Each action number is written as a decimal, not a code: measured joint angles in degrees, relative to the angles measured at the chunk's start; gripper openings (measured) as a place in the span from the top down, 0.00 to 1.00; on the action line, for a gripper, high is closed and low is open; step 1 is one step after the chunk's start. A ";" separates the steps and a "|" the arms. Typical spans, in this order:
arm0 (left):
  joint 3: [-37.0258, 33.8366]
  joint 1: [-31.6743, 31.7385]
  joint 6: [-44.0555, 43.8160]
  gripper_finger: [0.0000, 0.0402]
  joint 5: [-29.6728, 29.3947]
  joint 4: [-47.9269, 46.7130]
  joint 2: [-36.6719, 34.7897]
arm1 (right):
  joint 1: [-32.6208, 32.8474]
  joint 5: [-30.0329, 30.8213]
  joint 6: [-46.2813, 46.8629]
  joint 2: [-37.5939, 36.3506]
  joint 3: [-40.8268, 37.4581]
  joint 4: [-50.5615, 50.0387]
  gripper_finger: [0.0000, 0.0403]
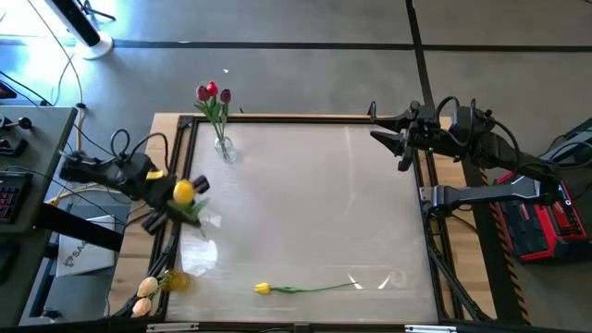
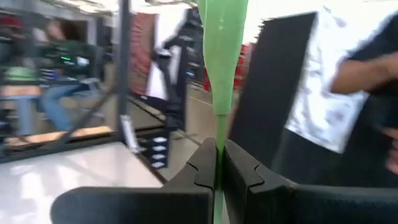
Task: Sort flowers into vase by color
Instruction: Put the top yellow flower into the yellow vase
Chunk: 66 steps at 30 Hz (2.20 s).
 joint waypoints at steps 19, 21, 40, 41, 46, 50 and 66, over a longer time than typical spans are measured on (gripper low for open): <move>8.21 -21.87 1.81 1.00 -16.56 -4.25 10.06 | 0.00 0.00 0.00 0.00 0.00 -0.14 0.57; 9.38 -23.37 3.59 1.00 -16.66 -7.25 9.98 | 0.00 0.00 0.00 0.00 0.00 -0.14 0.57; -5.05 -41.21 -5.89 1.00 -9.98 2.91 -1.58 | 0.00 -0.02 0.00 0.00 0.00 -0.36 0.57; -5.26 -42.14 -5.84 1.00 -10.49 2.91 -1.85 | 0.00 -0.02 0.00 0.00 0.00 -0.35 0.57; -8.24 -46.16 -2.06 1.00 -15.65 6.78 -2.51 | 0.00 0.00 0.00 0.00 0.00 -0.35 0.57; -11.00 -48.57 -1.45 1.00 -16.93 10.35 -2.34 | 0.00 0.00 0.00 0.00 0.00 -0.35 0.57; -17.38 -53.70 -1.03 0.99 -24.16 14.40 -2.40 | 0.00 0.00 0.00 0.00 0.00 -0.34 0.57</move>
